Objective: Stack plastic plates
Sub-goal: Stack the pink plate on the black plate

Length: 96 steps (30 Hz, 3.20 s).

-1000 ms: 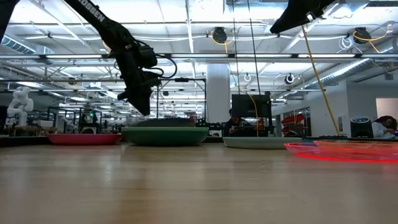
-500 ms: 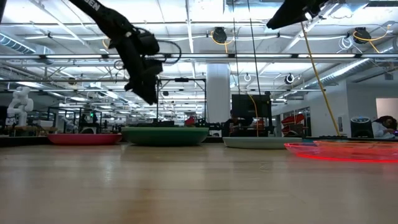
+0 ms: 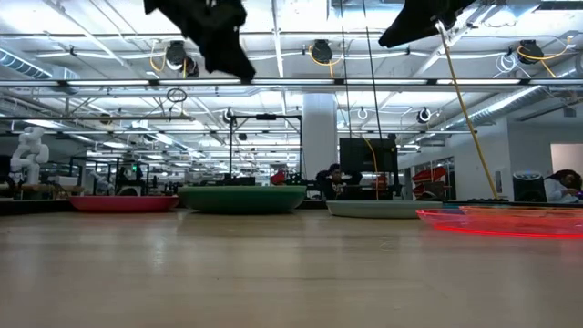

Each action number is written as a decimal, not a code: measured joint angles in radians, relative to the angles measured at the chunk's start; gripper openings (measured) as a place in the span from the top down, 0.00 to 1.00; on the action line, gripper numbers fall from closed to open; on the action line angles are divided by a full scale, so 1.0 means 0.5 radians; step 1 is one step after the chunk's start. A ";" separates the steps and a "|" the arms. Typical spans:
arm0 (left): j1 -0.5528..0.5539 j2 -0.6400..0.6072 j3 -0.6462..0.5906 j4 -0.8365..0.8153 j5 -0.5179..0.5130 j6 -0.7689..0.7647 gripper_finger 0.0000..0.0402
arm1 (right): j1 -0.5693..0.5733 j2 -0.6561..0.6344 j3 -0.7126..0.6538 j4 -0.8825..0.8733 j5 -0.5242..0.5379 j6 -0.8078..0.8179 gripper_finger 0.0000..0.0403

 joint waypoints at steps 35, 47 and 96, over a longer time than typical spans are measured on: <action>-0.293 -0.160 -0.436 -1.035 -0.684 -0.261 0.63 | 0.002 0.017 0.000 -0.003 -0.056 0.140 0.55; 0.122 -0.160 -0.852 -0.802 -0.667 -0.264 0.63 | 0.002 0.017 0.000 -0.001 -0.047 0.113 0.55; 0.366 -0.161 -1.106 -0.511 -0.304 0.332 0.63 | -0.001 0.016 0.000 -0.038 -0.045 0.029 0.55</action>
